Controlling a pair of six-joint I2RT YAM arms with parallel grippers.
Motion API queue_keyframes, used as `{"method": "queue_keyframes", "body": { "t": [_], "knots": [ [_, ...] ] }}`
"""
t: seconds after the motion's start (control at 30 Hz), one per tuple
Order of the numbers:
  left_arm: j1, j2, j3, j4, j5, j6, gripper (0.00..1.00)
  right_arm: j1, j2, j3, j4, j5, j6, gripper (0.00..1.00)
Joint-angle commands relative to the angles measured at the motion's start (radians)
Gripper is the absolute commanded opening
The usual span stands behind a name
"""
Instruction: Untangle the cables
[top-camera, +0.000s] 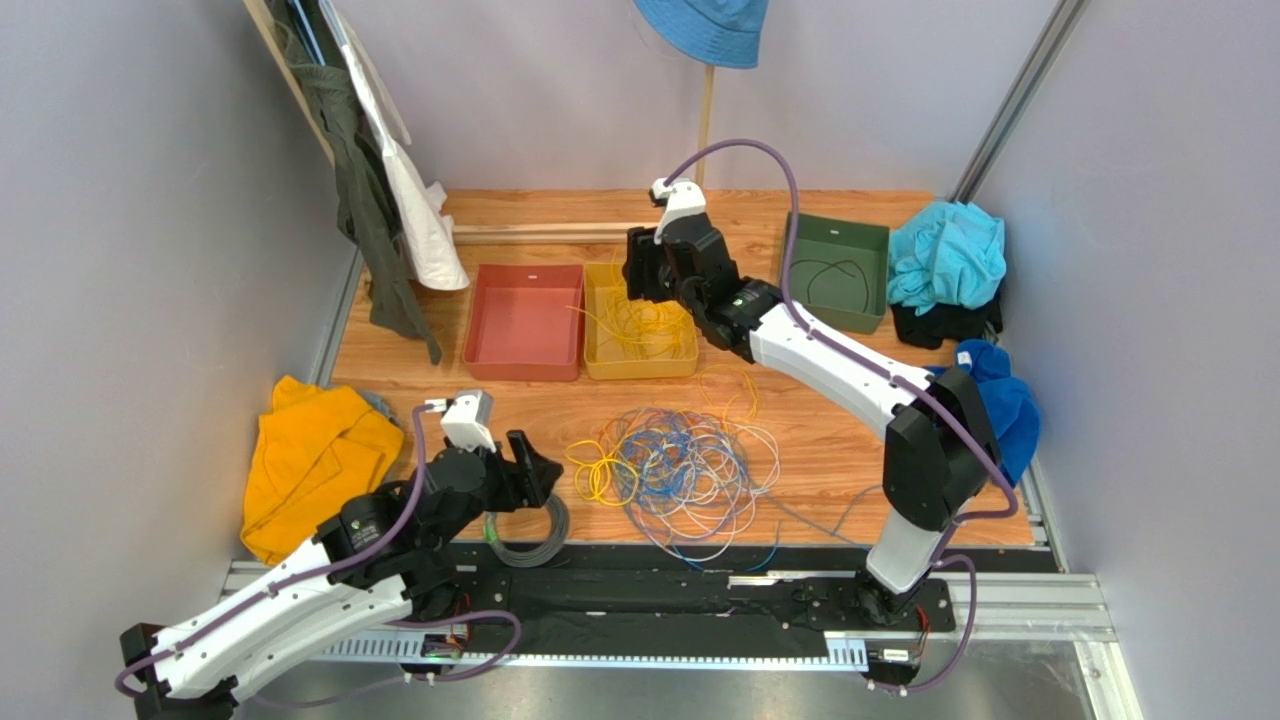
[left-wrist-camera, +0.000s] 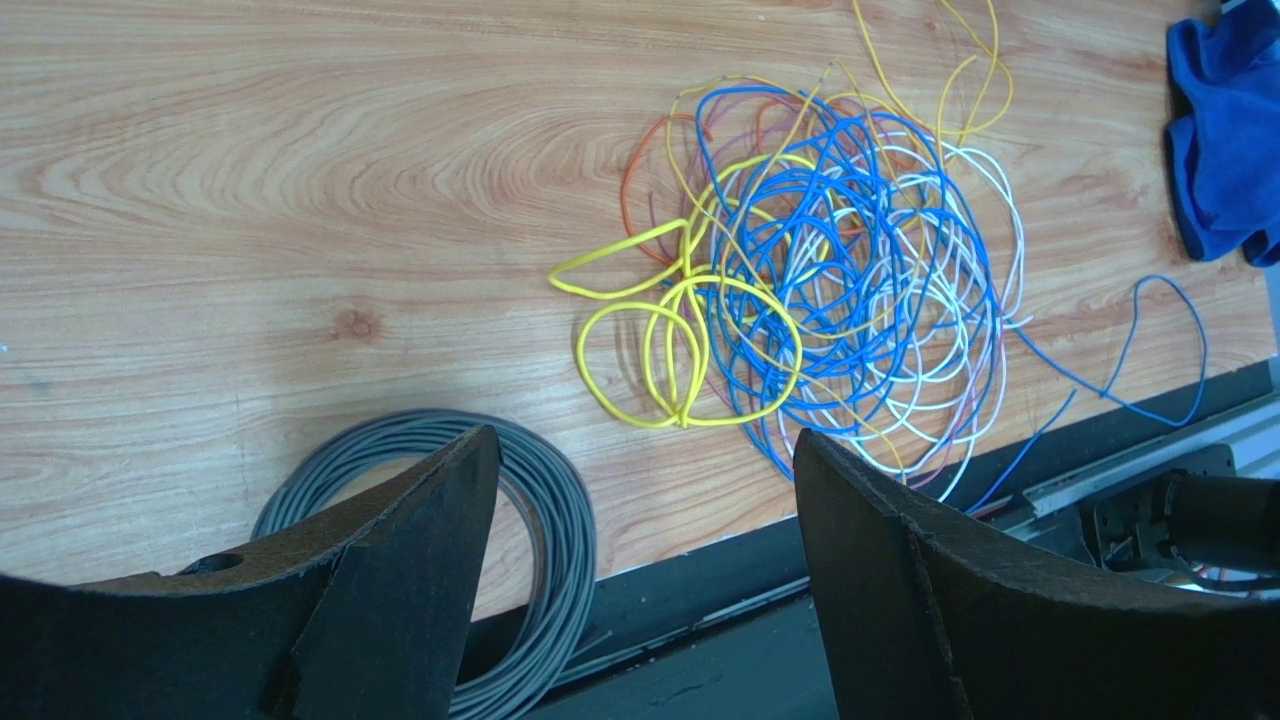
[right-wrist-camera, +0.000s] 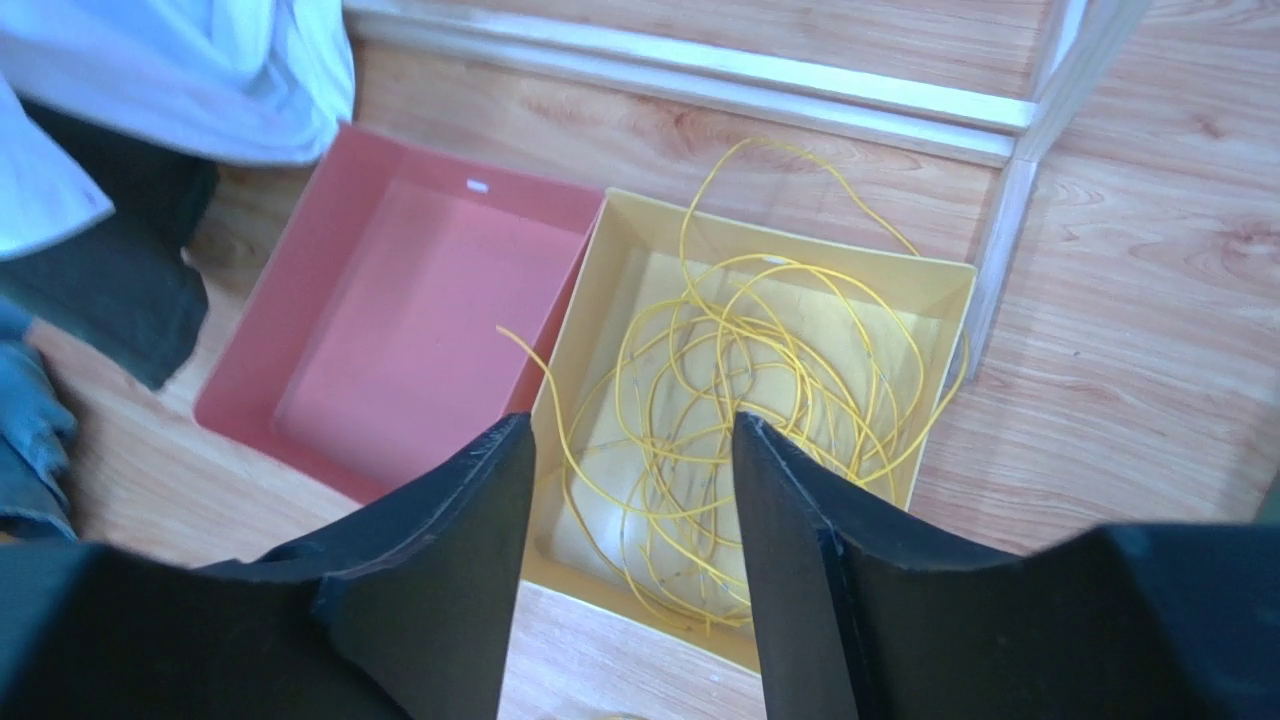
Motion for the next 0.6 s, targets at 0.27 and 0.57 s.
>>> {"method": "queue_keyframes", "body": {
  "t": [0.27, 0.57],
  "knots": [
    [0.002, 0.028, 0.007, 0.048, 0.024, -0.010, 0.80, -0.306, 0.108, -0.181, 0.246, -0.399, 0.383, 0.58],
    [0.002, 0.073, 0.001, 0.082, 0.019, 0.004, 0.81, -0.316, 0.214, -0.134, 0.315, -0.442, 0.425, 0.61]
  ]
}}
